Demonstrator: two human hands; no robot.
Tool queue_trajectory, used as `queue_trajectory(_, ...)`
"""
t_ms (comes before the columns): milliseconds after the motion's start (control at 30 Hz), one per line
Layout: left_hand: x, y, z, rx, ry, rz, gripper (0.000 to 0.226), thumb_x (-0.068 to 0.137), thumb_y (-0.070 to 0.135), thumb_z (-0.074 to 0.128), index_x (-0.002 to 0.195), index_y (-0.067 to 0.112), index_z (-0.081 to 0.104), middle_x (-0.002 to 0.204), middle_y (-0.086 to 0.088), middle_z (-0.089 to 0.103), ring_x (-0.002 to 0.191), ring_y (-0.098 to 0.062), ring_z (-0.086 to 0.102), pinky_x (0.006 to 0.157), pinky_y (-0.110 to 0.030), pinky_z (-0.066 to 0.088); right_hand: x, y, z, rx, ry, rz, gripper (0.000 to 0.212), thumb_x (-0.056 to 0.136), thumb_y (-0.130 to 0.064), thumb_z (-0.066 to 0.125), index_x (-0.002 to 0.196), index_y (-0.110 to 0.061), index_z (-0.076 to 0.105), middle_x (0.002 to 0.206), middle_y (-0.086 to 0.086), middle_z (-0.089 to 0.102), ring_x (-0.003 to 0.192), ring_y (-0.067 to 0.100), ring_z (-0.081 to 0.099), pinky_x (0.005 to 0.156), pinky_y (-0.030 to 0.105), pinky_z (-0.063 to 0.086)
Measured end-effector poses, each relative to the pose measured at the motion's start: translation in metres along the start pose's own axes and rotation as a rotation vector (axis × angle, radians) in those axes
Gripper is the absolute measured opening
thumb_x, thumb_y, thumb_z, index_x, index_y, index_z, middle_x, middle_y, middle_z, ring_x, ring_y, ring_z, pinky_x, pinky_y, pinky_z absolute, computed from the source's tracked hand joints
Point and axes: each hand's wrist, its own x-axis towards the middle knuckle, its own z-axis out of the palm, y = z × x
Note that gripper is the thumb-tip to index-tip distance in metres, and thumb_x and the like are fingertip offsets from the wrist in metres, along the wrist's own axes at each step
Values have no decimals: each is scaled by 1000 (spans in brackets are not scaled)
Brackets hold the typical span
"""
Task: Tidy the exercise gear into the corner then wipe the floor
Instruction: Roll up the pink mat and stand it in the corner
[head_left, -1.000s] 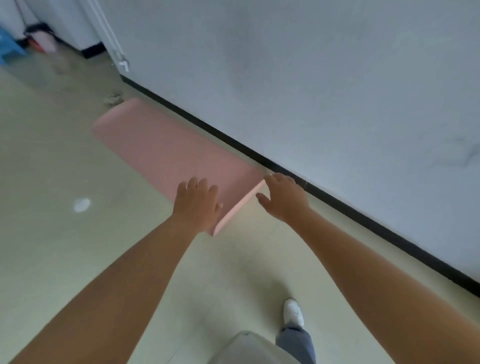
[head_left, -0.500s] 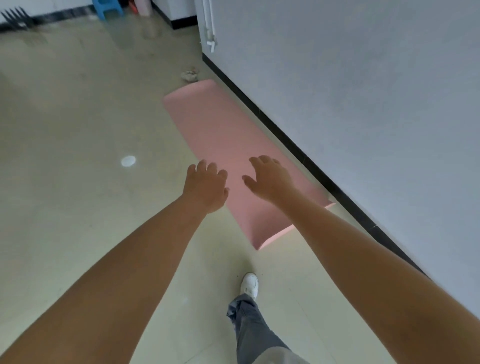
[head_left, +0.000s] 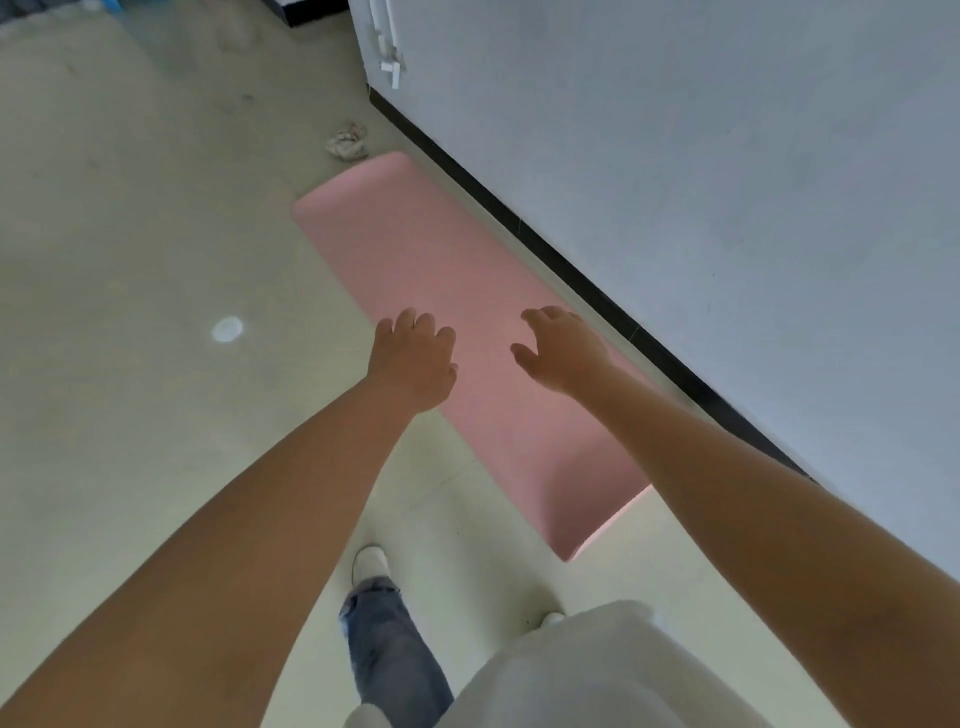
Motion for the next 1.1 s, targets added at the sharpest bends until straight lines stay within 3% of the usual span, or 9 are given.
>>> queue_trajectory(233, 119, -80, -13, 110, 21, 252, 43, 98, 35, 38, 133, 10, 44, 139, -11, 43, 131, -28, 36, 105, -38, 32, 88, -38, -7, 131, 80, 301, 46, 96, -31, 43, 136, -9, 39, 140, 11, 44, 130, 29, 40, 103, 39, 38)
queue_trajectory(400, 187, -95, -31, 190, 21, 451, 45, 98, 36, 36, 134, 10, 42, 139, -11, 43, 130, -28, 37, 105, -38, 32, 112, -40, -5, 238, 121, 531, 49, 96, -31, 43, 139, -10, 35, 143, 10, 40, 132, 28, 37, 104, 39, 37)
queue_trajectory(600, 237, -38, -41, 215, 10, 646, 48, 96, 43, 38, 129, 9, 46, 131, -12, 48, 122, -28, 43, 99, -37, 36, 116, 3, 12, 309, 135, 746, 52, 96, -33, 43, 143, -12, 31, 147, 8, 37, 133, 27, 38, 105, 40, 38)
queue_trajectory(867, 288, 60, -26, 290, 25, 827, 48, 96, 42, 38, 130, 8, 45, 135, -11, 45, 127, -28, 40, 102, -37, 35, 114, 91, 46, 397, 145, 958, 52, 96, -33, 42, 143, -12, 31, 147, 8, 38, 136, 26, 35, 108, 39, 36)
queue_trajectory(1100, 330, 137, 47, 370, 8, 999, 49, 96, 42, 39, 132, 9, 44, 139, -10, 43, 130, -28, 38, 103, -38, 34, 111, 146, 132, 522, 130, 1202, 49, 96, -30, 42, 140, -12, 35, 143, 9, 41, 132, 26, 38, 105, 39, 37)
